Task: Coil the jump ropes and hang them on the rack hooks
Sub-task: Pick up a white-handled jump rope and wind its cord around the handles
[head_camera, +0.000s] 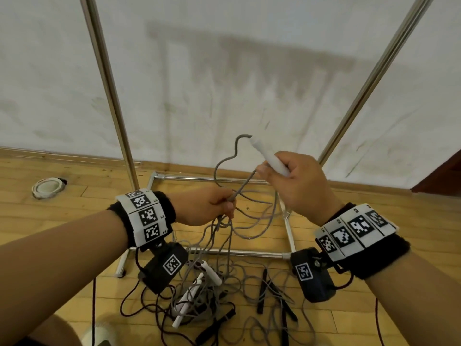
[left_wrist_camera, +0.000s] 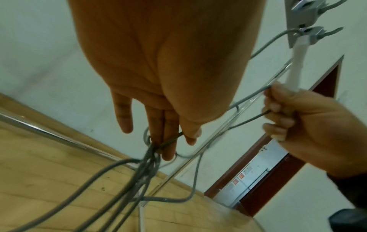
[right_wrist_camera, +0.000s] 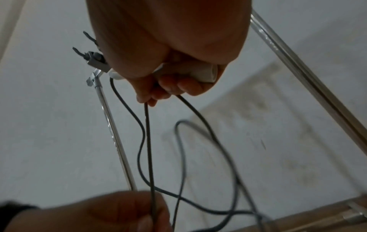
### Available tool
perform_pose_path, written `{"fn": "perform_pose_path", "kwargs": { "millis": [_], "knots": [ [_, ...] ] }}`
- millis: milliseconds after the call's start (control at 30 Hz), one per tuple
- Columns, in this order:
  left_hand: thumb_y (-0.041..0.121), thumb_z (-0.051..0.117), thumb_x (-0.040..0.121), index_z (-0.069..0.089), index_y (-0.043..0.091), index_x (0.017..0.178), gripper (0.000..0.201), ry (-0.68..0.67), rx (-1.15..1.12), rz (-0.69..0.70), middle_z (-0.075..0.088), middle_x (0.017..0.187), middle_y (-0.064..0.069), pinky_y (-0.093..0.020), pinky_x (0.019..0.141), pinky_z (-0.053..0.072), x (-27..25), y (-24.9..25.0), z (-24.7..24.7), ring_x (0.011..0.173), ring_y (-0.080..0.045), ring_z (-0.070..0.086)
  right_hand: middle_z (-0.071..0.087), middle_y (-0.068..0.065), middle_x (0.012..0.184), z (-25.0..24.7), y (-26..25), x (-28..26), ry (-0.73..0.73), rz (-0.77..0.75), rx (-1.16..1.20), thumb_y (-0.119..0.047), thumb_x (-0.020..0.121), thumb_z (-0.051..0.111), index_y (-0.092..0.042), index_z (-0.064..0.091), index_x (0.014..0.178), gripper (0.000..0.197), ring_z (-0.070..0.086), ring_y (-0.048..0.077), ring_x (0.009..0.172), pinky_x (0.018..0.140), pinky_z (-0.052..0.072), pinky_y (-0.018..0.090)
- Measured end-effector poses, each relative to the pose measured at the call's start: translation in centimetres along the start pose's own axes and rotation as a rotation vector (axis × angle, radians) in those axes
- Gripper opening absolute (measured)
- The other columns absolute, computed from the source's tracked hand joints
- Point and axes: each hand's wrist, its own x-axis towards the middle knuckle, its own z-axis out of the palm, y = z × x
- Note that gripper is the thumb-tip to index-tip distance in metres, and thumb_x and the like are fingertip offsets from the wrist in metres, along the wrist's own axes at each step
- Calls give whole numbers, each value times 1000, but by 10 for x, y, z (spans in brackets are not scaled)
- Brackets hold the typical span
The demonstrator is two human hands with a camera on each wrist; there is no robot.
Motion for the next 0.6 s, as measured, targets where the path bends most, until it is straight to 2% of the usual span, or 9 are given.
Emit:
{"fn": "perform_pose_path", "kwargs": {
  "millis": [67,167,233,300,367,433,533,600],
  "knots": [
    [26,41,105,58,21,101,18,5,19,-27,67,99,14,-15,74,41,1,-7,1,89,3,60,47,-6,52,-8,1,3,72,-17,-14,-28,91,67,-10,66,73,25,41,8,47,46,29,16],
    [26,42,106,59,23,99,19,-11,45,-82,64,94,15,-13,69,38,2,-14,3,83,5,57,47,0,53,-17,4,7,159,-13,-53,-32,91,66,-10,62,69,31,38,9,48,45,30,21],
    [27,42,105,58,27,97,18,-19,70,-94,63,94,16,-16,73,41,1,-18,3,86,3,57,40,-3,51,-22,9,9,202,10,-88,-34,91,66,-12,54,63,37,35,10,48,44,27,19],
    [29,45,104,56,34,95,16,-25,119,-92,63,96,16,-24,80,45,-1,-20,1,90,-3,58,41,-6,50,-27,14,11,222,31,-134,-35,90,67,-14,55,62,37,37,10,48,44,27,17],
    [28,48,102,57,37,93,15,-35,177,-93,63,96,19,-26,82,47,-3,-20,-3,91,-3,59,50,0,52,-31,21,11,209,64,-172,-35,87,68,-13,63,66,31,43,12,49,47,33,22],
    [21,49,101,61,34,95,19,-29,179,-112,66,96,17,-23,81,49,-4,-21,-8,90,-1,60,54,5,55,-35,29,10,177,121,-203,-36,85,70,-12,67,69,28,44,14,49,50,36,28],
    [16,44,102,65,28,100,24,35,142,-131,68,93,12,-23,76,51,-5,-19,-14,83,-2,62,57,-4,59,-38,37,6,85,197,-304,-32,82,69,-21,68,67,18,54,16,57,55,44,32],
    [20,40,104,65,26,104,26,79,143,-102,65,88,12,-20,66,46,-6,-13,-14,74,0,59,60,-12,76,-35,35,3,-10,234,-367,-24,79,68,-31,70,77,7,57,14,70,61,48,33]
  ]
}}
